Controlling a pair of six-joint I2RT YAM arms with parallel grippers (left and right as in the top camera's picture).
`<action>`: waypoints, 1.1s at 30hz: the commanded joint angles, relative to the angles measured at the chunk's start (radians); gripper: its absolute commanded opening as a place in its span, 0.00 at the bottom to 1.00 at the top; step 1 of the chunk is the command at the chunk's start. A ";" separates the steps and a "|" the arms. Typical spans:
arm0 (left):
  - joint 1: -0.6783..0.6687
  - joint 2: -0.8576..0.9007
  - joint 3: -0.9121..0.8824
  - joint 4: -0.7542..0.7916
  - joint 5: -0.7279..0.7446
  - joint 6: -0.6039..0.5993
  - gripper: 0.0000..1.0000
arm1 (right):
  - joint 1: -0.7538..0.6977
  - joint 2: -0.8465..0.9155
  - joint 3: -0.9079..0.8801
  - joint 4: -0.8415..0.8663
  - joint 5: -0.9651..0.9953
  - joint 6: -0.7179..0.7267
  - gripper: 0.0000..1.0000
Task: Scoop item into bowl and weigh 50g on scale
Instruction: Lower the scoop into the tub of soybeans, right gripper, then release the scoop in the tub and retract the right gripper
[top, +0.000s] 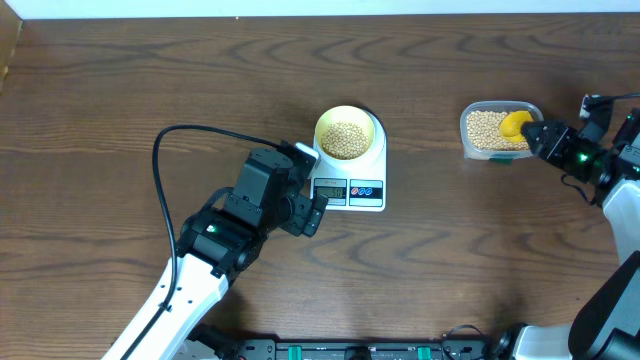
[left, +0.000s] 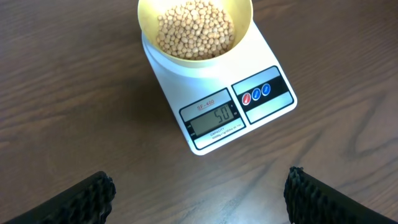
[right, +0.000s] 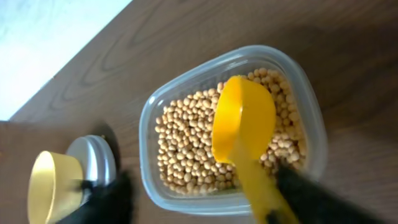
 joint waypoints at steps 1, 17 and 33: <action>0.004 0.006 0.000 0.002 -0.009 -0.009 0.89 | 0.002 0.005 0.000 -0.001 0.021 -0.002 0.99; 0.004 0.006 0.000 0.002 -0.009 -0.008 0.89 | -0.001 0.005 0.000 -0.109 0.233 -0.149 0.99; 0.004 0.006 0.000 0.001 -0.009 -0.008 0.89 | -0.024 -0.096 0.002 -0.116 0.244 -0.406 0.99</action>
